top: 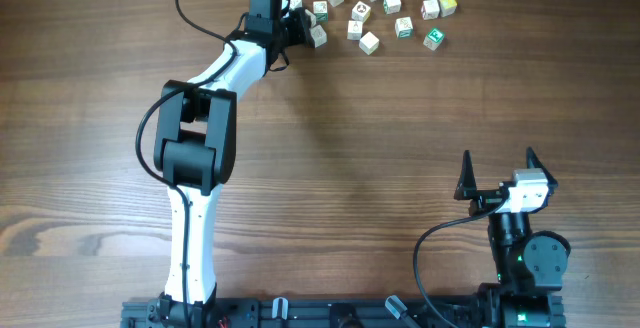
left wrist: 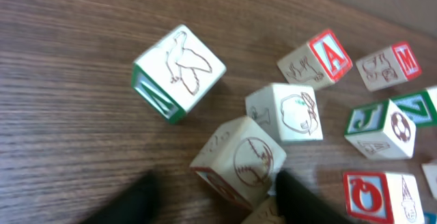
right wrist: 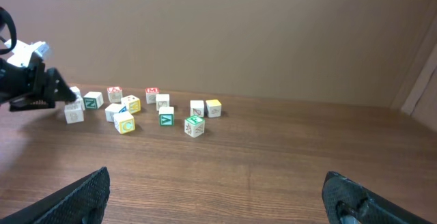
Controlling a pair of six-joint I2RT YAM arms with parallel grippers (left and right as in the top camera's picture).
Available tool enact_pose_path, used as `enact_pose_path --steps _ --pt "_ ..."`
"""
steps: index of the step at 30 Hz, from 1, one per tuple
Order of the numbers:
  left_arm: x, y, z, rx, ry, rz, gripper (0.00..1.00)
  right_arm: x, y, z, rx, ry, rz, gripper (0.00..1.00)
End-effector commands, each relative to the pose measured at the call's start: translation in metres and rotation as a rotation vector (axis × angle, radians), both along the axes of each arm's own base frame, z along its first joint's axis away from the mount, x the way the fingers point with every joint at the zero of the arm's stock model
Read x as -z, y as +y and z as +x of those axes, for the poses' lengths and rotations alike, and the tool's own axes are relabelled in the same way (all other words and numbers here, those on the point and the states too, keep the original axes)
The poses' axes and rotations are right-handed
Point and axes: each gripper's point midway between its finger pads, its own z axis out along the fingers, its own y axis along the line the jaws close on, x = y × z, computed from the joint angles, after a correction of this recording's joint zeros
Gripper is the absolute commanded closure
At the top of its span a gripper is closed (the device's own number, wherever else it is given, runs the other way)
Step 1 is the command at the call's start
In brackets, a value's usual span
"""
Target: Form a horizontal line
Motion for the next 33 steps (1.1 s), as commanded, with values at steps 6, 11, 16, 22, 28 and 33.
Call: enact_pose_path --steps 6,11,16,22,28,33 --pt "-0.041 0.006 0.013 0.114 -0.171 0.161 0.18 -0.002 0.003 0.0 -0.014 -0.009 0.006 0.0" --pt "-0.041 0.002 0.012 0.158 -0.185 0.181 0.28 -0.002 0.003 0.0 -0.014 -0.009 0.006 0.0" --pt "-0.041 -0.006 0.012 0.188 -0.198 0.152 0.31 -0.002 0.003 0.0 -0.014 -0.009 0.005 0.0" --pt "-0.024 -0.01 0.012 0.206 -0.188 0.14 0.24 -0.002 0.003 0.0 -0.014 -0.009 0.005 0.0" --pt "-0.011 -0.013 0.012 0.212 -0.181 0.138 0.25 -0.002 0.003 0.0 -0.014 -0.009 0.006 0.0" --pt "-0.004 -0.02 0.01 0.224 -0.177 0.138 0.28 -0.002 0.003 0.0 -0.014 -0.009 0.005 0.0"
